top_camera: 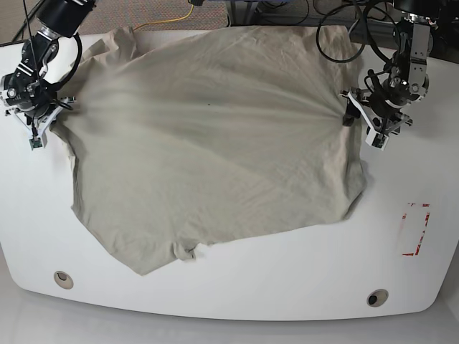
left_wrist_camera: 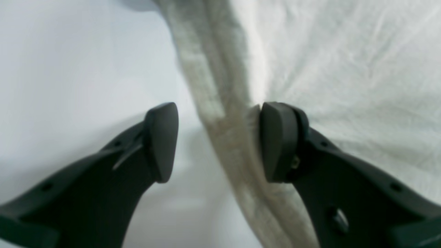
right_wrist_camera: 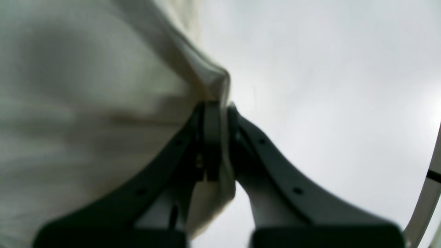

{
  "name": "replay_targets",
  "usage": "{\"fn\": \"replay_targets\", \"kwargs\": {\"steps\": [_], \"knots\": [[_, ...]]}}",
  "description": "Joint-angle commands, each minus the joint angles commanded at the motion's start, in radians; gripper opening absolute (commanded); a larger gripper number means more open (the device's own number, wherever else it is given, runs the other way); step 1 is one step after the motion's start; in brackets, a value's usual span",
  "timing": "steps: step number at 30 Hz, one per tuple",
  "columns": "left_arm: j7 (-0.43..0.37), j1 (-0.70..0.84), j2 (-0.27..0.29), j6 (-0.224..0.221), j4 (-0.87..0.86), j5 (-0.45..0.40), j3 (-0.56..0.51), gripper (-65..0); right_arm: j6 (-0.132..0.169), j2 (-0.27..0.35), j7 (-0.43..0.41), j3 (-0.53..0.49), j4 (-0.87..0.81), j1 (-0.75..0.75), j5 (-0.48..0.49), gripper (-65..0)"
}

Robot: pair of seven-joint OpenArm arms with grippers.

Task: Layout the t-shirt on the table in an organized manner, then fold the t-shirt properly
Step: 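Pull the shirt shoulders apart with both grippers to stretch it, then release, then regrasp the shirt side edges lower down with both grippers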

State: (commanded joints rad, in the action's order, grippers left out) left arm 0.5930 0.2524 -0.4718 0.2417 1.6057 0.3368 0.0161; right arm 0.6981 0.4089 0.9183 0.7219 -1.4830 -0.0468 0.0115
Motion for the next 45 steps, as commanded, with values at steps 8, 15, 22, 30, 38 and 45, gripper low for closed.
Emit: {"fn": "replay_targets", "kwargs": {"steps": [8,15,22,30,38,45], "knots": [[0.000,0.000,-0.020,0.000,0.000,0.000,0.058,-29.7,0.000,0.020,0.003,0.003,0.021,-0.003,0.000,-41.4],[0.000,0.000,-0.021,0.000,-0.034,0.000,0.092,-29.7,0.000,0.017,0.060,0.005,-0.015,-0.005,-0.002,-12.0],[-0.002,-0.008,-0.069,0.002,-0.020,0.002,0.103,-29.7,0.000,-0.023,0.117,0.023,-0.189,-0.040,0.003,-6.2],[0.005,-0.049,-0.084,0.002,0.160,0.003,0.147,-29.6,0.000,-0.132,0.230,0.015,-0.417,-0.074,0.089,-6.2],[0.006,-0.049,-0.052,0.000,0.249,0.002,0.163,-29.7,0.000,-0.239,0.236,-0.110,-0.410,-0.037,0.129,-19.2],[0.006,-0.049,0.032,-0.005,0.167,0.000,0.163,-29.7,0.000,-0.279,0.207,-0.192,-0.333,0.009,0.124,-53.1]]}}
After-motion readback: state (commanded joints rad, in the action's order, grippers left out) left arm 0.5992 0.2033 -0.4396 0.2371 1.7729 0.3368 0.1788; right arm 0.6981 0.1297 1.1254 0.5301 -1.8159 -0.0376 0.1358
